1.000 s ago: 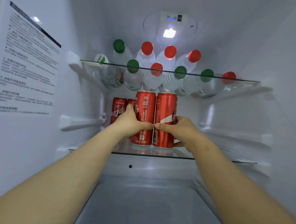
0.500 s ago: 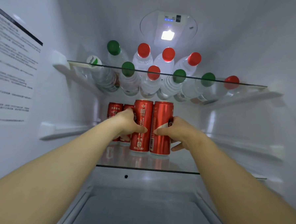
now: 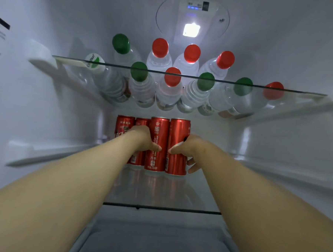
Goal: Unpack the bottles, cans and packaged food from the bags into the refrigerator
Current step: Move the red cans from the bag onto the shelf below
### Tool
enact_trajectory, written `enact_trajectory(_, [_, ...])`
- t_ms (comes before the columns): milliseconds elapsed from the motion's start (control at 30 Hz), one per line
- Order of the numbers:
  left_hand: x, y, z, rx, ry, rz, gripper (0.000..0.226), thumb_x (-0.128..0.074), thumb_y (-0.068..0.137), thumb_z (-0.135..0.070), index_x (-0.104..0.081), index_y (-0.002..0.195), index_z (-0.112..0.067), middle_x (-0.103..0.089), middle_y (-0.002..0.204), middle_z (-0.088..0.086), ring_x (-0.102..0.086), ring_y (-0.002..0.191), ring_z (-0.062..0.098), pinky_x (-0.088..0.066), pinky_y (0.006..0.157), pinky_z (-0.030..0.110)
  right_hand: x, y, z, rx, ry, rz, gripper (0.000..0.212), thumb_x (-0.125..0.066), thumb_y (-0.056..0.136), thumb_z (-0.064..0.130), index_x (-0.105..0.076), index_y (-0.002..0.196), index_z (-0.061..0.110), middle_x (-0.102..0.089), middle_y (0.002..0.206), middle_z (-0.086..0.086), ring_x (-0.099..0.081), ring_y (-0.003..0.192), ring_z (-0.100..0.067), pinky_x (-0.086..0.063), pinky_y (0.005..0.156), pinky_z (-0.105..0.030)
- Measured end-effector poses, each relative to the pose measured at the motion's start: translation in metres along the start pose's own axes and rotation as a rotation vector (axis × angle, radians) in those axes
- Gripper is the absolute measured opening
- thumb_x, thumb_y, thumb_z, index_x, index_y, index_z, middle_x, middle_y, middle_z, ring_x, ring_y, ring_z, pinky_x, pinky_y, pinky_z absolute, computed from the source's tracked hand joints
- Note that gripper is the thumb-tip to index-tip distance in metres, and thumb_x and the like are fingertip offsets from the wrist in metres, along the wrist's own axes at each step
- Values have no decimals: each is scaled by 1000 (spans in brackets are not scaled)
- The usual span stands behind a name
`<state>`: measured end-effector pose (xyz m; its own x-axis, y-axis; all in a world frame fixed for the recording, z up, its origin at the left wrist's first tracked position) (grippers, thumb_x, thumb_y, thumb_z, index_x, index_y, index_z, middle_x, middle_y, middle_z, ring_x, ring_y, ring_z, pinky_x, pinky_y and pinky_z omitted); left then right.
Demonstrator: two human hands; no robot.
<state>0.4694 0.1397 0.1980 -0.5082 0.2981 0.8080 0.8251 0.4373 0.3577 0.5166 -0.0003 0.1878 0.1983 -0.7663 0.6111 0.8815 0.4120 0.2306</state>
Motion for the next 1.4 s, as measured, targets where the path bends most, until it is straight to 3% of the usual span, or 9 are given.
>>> enact_trajectory(267, [-7, 4, 5, -105, 246, -193, 47, -65, 83, -41, -50, 116, -10, -58, 114, 9, -57, 101, 26, -49, 83, 34, -11, 18, -7, 32, -52, -94, 72, -75, 75, 36, -40, 131, 9, -53, 123, -16, -58, 104, -31, -53, 87, -46])
enact_trajectory(367, [-1, -1, -2, -177, 255, -302, 34, -65, 84, -30, -51, 108, -10, -52, 114, 11, -55, 100, 29, -46, 80, 35, -10, 17, -14, 75, 39, -105, 69, -75, 77, 30, -34, 128, 9, -52, 121, -14, -55, 96, -27, -53, 76, -40])
enact_trajectory(500, [-11, -5, -8, -275, 245, -233, 28, -65, 84, -32, -46, 95, -15, -44, 105, 5, -50, 88, 23, -44, 74, 31, -7, 16, -21, 69, 27, -115, 52, -72, 79, 18, -40, 118, 10, -58, 103, -15, -63, 81, -28, -57, 69, -41])
enact_trajectory(600, [-16, -6, -9, -325, 239, -177, 31, -61, 87, -39, -50, 106, -17, -42, 107, 3, -49, 88, 20, -45, 78, 30, -7, 17, -23, 62, 13, -142, 43, -72, 79, 18, -42, 109, 12, -55, 86, -11, -62, 62, -24, -58, 62, -38])
enact_trajectory(700, [-20, -4, -7, -348, 274, -131, 30, -60, 88, -35, -51, 113, -22, -43, 116, 4, -51, 95, 21, -46, 82, 31, -8, 17, -23, 56, 18, -163, 43, -72, 80, 20, -39, 106, 13, -57, 88, -12, -61, 56, -23, -57, 56, -36])
enact_trajectory(900, [-28, -2, -6, -323, 313, -58, 38, -60, 89, -32, -49, 125, -32, -38, 127, 5, -52, 105, 25, -47, 86, 31, -14, 24, -25, 43, 7, -208, 50, -70, 83, 16, -38, 121, 9, -58, 111, -20, -67, 82, -34, -53, 50, -33])
enact_trajectory(1033, [-30, -2, -7, -323, 328, -17, 48, -58, 90, -29, -43, 134, -36, -34, 136, 6, -49, 114, 26, -44, 89, 30, -13, 31, -27, 26, 9, -224, 48, -65, 83, 8, -38, 123, 7, -57, 118, -21, -62, 102, -37, -55, 82, -47])
enact_trajectory(1200, [-35, -3, -8, -327, 416, 39, 60, -56, 90, -29, -29, 144, -37, -28, 145, 7, -43, 125, 27, -42, 100, 34, -16, 29, -27, 24, 8, -126, 58, -68, 83, 16, -36, 131, 7, -52, 127, -17, -55, 113, -30, -49, 95, -41])
enact_trajectory(1400, [-38, 0, -7, -303, 504, 51, 62, -56, 89, -36, -28, 145, -31, -27, 148, 5, -38, 131, 26, -38, 106, 38, -24, 19, -21, 69, -40, 94, 60, -63, 87, 13, -30, 137, 10, -49, 129, -7, -44, 97, -15, -40, 83, -27])
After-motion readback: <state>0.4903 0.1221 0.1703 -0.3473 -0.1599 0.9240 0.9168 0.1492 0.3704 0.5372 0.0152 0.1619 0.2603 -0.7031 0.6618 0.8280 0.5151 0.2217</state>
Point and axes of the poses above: each hand's wrist, its own y-axis towards the middle knuckle, its own x-axis out of the back of the hand, z = x × y, the point moved 5 cm from there along y, towards the middle knuckle
